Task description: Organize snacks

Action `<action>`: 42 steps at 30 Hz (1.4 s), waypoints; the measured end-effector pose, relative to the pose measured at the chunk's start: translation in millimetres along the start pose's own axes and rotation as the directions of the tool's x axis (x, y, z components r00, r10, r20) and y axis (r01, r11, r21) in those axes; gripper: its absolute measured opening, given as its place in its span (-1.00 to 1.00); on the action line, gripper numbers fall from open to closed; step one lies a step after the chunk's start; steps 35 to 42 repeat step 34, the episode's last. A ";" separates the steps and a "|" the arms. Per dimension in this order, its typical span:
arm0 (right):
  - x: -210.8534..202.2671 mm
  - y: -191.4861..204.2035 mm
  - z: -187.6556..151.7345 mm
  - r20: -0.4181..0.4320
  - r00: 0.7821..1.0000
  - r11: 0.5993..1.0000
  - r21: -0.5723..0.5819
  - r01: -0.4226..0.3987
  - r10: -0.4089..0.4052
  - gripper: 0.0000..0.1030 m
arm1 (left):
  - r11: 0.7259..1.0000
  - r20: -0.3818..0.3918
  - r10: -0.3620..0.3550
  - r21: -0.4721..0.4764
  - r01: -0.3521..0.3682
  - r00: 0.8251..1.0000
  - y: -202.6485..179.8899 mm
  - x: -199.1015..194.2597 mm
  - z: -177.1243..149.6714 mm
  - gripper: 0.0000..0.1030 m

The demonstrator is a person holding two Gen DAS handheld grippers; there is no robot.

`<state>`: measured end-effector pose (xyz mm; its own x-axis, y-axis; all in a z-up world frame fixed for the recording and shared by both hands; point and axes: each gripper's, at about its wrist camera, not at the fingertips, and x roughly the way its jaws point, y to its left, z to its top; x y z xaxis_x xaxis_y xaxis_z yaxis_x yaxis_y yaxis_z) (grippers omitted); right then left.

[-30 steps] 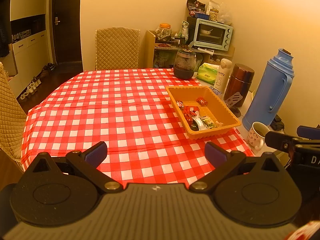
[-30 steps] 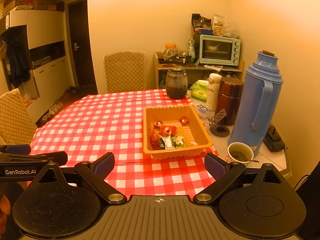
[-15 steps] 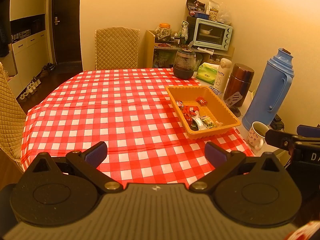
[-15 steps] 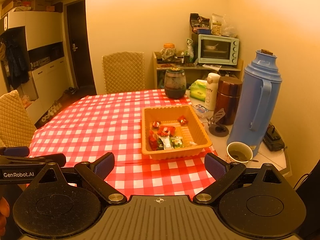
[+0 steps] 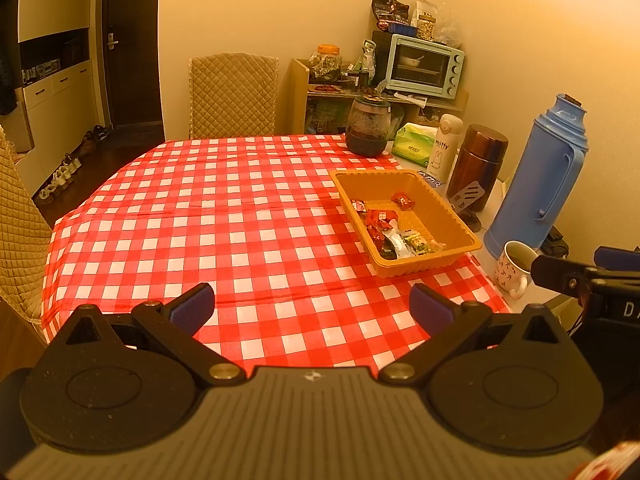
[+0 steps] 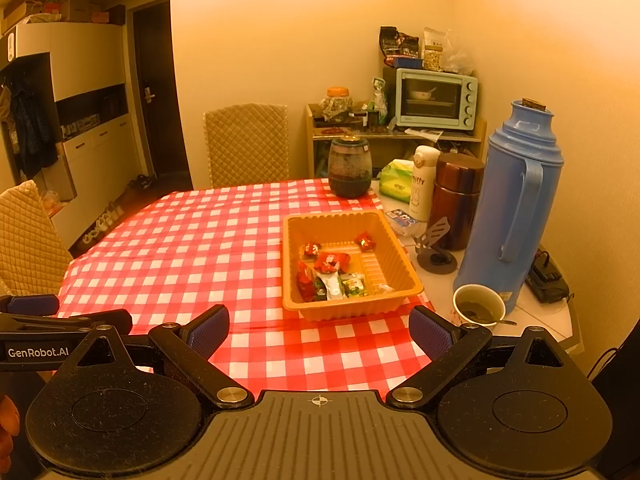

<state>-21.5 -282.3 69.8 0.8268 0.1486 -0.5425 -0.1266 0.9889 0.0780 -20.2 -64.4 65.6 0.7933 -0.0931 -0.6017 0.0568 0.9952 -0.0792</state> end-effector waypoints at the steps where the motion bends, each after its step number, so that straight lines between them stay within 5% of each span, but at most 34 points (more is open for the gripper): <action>1: -0.3 -0.1 -0.2 0.000 1.000 1.000 0.000 -0.001 0.001 0.86 | 1.000 0.000 0.000 0.001 0.000 1.000 -0.1 0.1 0.0 1.00; 42: 1.7 -2.1 -0.6 -0.004 1.000 1.000 0.004 -0.001 0.001 0.86 | 1.000 0.011 -0.014 -0.014 0.014 1.000 4.4 3.1 -6.9 1.00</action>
